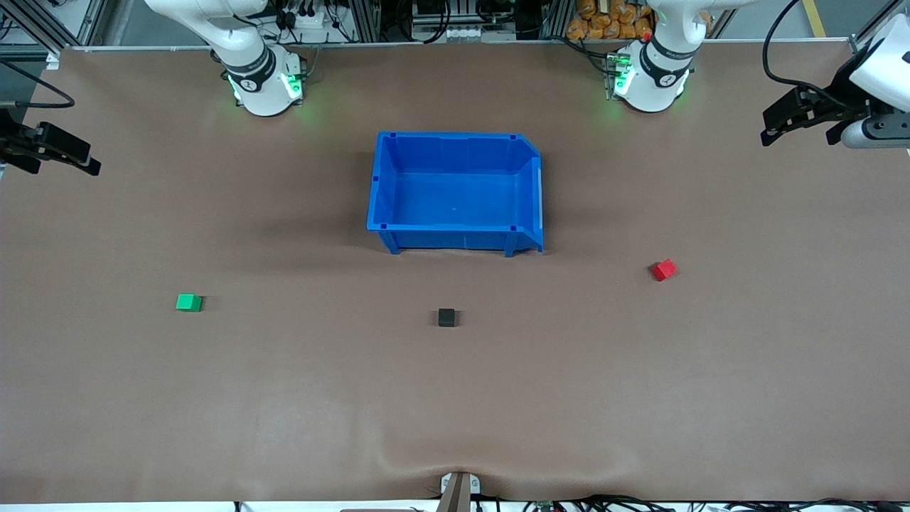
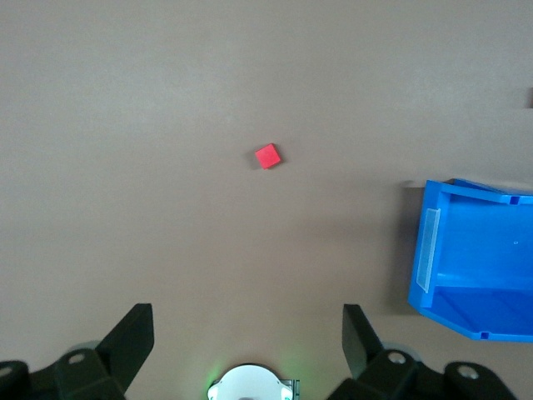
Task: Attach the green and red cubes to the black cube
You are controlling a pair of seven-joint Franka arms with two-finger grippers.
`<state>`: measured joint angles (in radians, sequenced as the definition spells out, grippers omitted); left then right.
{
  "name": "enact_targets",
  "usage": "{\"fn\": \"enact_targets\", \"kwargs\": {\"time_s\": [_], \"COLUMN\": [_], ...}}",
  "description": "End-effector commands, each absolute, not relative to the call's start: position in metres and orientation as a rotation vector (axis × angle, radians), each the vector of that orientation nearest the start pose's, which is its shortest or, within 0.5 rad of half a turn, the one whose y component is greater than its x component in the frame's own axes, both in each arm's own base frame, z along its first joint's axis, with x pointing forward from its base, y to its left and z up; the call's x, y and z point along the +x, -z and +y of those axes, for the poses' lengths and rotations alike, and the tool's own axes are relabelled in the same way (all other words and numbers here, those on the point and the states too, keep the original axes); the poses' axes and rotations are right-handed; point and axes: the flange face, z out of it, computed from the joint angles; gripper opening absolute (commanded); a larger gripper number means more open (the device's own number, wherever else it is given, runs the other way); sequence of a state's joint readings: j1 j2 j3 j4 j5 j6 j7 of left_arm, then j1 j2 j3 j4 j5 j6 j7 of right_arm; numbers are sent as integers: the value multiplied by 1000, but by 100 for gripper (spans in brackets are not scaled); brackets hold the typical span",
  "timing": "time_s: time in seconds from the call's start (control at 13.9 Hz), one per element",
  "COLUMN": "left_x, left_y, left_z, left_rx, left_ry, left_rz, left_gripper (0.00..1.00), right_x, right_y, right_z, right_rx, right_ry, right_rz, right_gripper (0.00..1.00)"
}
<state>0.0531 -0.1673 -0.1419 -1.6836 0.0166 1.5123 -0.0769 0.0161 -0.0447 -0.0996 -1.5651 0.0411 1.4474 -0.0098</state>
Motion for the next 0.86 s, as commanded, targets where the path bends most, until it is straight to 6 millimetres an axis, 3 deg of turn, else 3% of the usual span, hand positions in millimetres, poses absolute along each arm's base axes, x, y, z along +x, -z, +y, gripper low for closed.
{"fn": "enact_targets", "kwargs": {"time_s": [0.0, 0.79], "left_x": [495, 499], "left_y": [-658, -651], "left_z": [-48, -47], "left_rx": [-3104, -3097], "left_ry": [-15, -35], "left_rz": [36, 38], "left_gripper": [100, 100], "right_x": [518, 521], "right_y": [-649, -649], "right_z": [-57, -54], "right_rx": [-3097, -3089], "right_ry": [-130, -134], "right_rz": [170, 164], "right_gripper": [100, 100]}}
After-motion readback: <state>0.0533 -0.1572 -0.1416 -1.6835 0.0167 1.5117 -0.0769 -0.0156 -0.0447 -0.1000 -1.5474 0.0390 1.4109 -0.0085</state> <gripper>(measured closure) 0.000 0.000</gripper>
